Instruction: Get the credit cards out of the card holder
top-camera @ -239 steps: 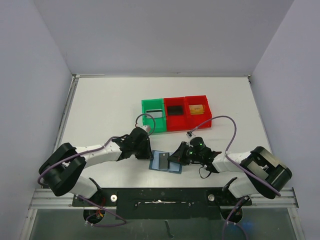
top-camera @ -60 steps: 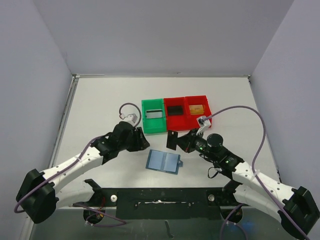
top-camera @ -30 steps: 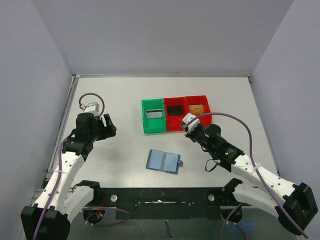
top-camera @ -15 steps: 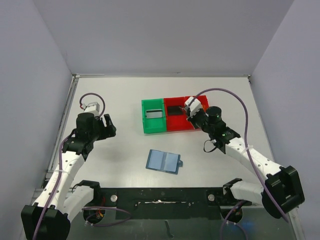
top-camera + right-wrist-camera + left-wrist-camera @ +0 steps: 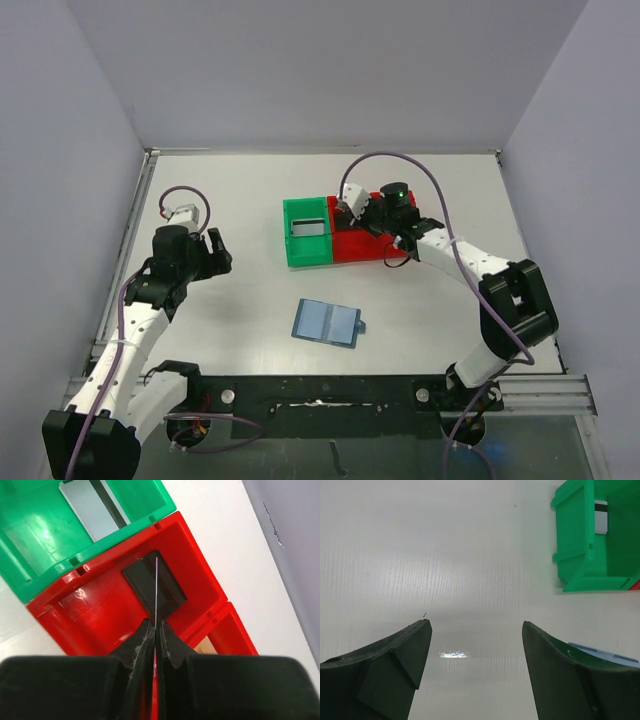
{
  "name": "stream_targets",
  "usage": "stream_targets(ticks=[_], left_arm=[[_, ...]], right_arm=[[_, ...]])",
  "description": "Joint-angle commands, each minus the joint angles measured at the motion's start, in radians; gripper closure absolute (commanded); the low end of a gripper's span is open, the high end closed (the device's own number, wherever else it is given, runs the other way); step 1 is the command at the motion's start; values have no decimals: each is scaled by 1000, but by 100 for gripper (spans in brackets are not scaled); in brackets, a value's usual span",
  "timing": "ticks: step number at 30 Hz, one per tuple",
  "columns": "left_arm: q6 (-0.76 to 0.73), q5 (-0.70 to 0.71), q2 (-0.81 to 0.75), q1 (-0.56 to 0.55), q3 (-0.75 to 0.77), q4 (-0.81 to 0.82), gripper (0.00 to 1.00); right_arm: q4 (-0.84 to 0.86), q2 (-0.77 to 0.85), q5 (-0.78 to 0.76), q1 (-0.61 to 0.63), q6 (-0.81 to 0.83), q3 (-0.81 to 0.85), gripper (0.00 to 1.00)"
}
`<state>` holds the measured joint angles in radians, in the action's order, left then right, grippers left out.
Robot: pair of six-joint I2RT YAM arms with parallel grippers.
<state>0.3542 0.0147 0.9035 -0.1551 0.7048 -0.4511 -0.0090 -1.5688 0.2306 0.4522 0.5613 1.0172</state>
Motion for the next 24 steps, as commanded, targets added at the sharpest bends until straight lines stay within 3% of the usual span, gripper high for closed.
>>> stream_targets(ticks=[1, 8, 16, 20, 24], left_arm=[[-20, -3, -11, 5, 5, 64, 27], [-21, 3, -17, 5, 5, 66, 27], [-23, -2, -21, 5, 1, 70, 27], [-26, -7, -12, 6, 1, 73, 27], [-29, -10, 2, 5, 4, 71, 27]], right_arm=[[-19, -80, 6, -4, 163, 105, 100], [-109, -204, -31, -4, 340, 233, 100], [-118, -348, -73, 13, 421, 328, 100], [-82, -399, -127, 25, 463, 340, 90], [-105, -438, -168, 34, 479, 364, 89]])
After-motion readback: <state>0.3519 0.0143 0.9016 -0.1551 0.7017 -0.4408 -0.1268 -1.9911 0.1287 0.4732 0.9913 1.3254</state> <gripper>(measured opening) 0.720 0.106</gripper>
